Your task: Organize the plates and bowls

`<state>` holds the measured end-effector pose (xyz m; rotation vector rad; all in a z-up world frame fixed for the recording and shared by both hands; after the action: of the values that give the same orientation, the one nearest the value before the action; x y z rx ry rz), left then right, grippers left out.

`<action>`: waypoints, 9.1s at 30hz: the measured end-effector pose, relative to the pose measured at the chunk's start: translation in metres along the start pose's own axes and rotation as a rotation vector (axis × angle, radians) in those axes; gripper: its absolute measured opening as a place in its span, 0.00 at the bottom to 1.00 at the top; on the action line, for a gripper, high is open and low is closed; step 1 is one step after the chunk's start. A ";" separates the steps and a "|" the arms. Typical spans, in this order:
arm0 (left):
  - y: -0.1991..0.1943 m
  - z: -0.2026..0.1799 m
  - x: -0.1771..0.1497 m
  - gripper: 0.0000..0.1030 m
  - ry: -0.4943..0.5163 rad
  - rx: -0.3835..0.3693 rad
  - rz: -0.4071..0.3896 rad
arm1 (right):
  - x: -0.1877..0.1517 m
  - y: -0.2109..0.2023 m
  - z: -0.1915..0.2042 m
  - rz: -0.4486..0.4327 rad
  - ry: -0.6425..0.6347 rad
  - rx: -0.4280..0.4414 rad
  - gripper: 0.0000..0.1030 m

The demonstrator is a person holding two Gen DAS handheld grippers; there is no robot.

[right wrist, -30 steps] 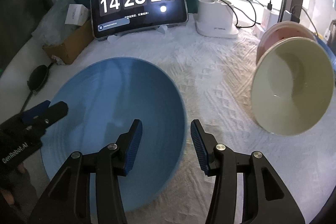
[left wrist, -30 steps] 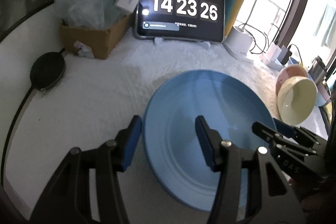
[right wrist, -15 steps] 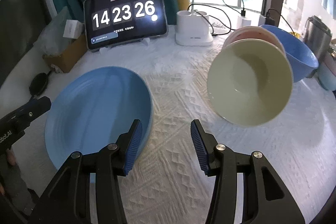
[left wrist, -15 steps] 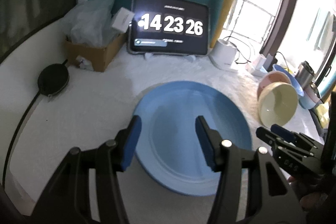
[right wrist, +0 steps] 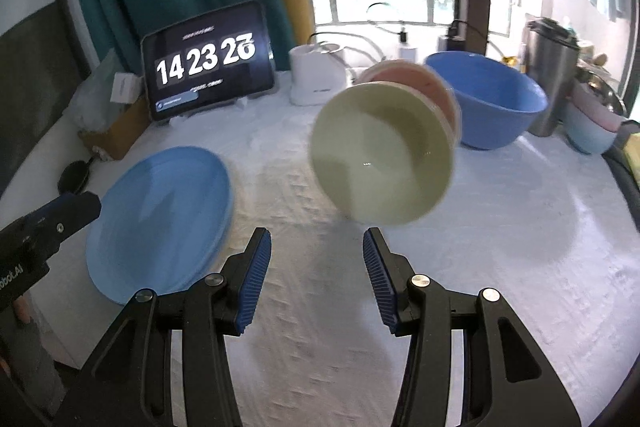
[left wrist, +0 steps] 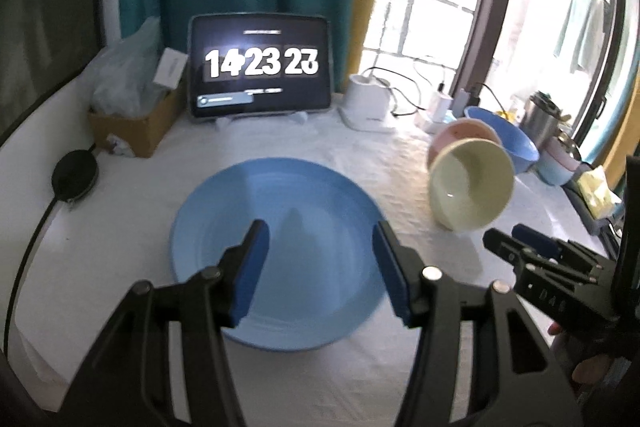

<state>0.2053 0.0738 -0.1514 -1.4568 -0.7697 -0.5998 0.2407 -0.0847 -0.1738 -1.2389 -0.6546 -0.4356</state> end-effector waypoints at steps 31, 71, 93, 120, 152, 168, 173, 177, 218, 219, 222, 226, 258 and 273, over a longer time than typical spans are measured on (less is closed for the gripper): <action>0.022 -0.195 0.041 0.54 0.196 -0.145 -0.013 | 0.026 -0.051 -0.175 -0.090 0.166 -0.072 0.49; 0.132 -0.247 0.103 0.54 0.202 -0.146 -0.013 | 0.139 0.068 -0.243 -0.085 0.322 -0.009 0.49; 0.136 -0.304 0.091 0.54 0.288 -0.173 0.000 | 0.097 0.038 -0.296 -0.076 0.277 -0.158 0.11; 0.157 -0.343 0.056 0.18 0.387 -0.207 0.069 | 0.079 0.010 -0.312 -0.102 0.296 -0.167 0.12; 0.079 -0.302 0.045 0.18 0.360 -0.233 0.002 | 0.062 -0.052 -0.268 -0.154 0.267 -0.186 0.12; 0.048 -0.253 0.021 0.18 0.297 -0.213 -0.001 | 0.032 -0.072 -0.216 -0.140 0.224 -0.172 0.12; 0.041 -0.240 0.017 0.18 0.282 -0.213 -0.001 | 0.026 -0.075 -0.202 -0.133 0.209 -0.169 0.13; 0.036 -0.229 0.012 0.18 0.269 -0.209 0.003 | 0.021 -0.074 -0.192 -0.125 0.199 -0.166 0.13; 0.017 -0.126 -0.059 0.22 0.149 -0.129 0.156 | -0.035 -0.028 -0.104 0.135 0.087 -0.067 0.24; 0.017 -0.124 -0.058 0.23 0.148 -0.124 0.153 | -0.033 -0.029 -0.105 0.133 0.086 -0.067 0.24; 0.013 -0.120 -0.054 0.24 0.147 -0.120 0.144 | -0.029 -0.031 -0.106 0.125 0.088 -0.063 0.27; 0.008 -0.116 -0.048 0.24 0.150 -0.113 0.124 | -0.020 -0.032 -0.107 0.111 0.085 -0.064 0.27; 0.031 -0.079 0.046 0.26 0.153 -0.094 0.021 | 0.062 -0.011 -0.087 0.040 0.022 -0.014 0.28; 0.078 -0.080 0.072 0.26 0.165 -0.180 0.073 | 0.092 0.022 -0.083 0.063 -0.012 -0.017 0.29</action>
<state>0.3185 0.0043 -0.1426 -1.5708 -0.5415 -0.7385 0.3411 -0.1540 -0.1435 -1.2756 -0.6212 -0.3824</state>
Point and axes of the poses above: each gripper's, at about its wrist camera, not at the fingertips, and y roughly the way its jaws point, z to its left, x to its top, the point moved 8 cm from there along y, roughly the way its jaws point, and after that the axes turned 9 degrees about y, right-handed, at the moved point
